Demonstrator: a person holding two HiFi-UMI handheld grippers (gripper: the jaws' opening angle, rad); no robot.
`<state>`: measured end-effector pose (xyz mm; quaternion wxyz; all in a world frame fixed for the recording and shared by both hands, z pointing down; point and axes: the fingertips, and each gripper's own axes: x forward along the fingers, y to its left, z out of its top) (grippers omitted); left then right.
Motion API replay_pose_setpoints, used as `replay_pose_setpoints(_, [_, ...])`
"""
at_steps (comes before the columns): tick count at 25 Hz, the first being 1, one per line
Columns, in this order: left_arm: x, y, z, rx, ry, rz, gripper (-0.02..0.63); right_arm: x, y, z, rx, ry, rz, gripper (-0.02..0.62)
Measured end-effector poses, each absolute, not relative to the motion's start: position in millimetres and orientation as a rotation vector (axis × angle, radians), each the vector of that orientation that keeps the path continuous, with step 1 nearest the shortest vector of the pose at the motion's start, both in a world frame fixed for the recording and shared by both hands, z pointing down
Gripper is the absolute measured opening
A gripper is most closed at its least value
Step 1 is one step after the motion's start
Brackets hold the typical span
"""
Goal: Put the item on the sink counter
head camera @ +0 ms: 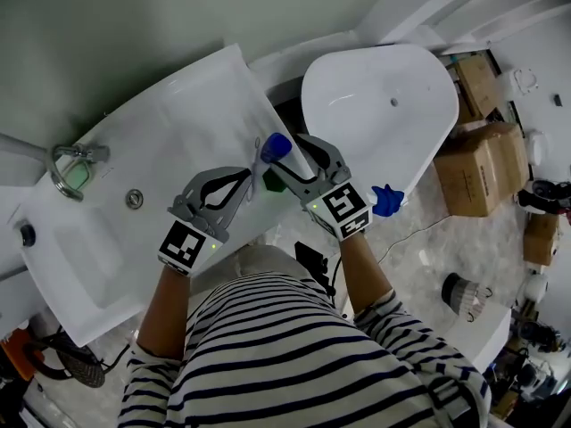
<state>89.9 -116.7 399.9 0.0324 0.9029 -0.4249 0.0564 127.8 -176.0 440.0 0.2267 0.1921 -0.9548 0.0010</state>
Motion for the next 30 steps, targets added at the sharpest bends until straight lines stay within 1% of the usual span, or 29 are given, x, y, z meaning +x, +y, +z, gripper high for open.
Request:
replay_pose_setpoints(10, [89,-122,420,2.726,-1.303,0.196,0.005,125,-194,492,0.467,-2.524,0.04,0.232])
replay_pose_setpoints(17, [86,-125,429,2.708,-1.289,0.198,0.005,123,-198,509,0.456,-2.483,0.067,0.229])
replay_pose_setpoints(25, [84,-128,432,2.698,-1.276,0.2,0.005,119,-202,524,0.439,-2.459,0.092,0.186])
replay_pose_setpoints(28, [82,-128,433,2.695,-1.277,0.204,0.005,120,-201,528,0.431,-2.444,0.083,0.152])
replay_pose_setpoints(30, [81,-129,434,2.693,-1.281,0.205,0.005,120,-202,529,0.429,-2.444,0.086,0.149])
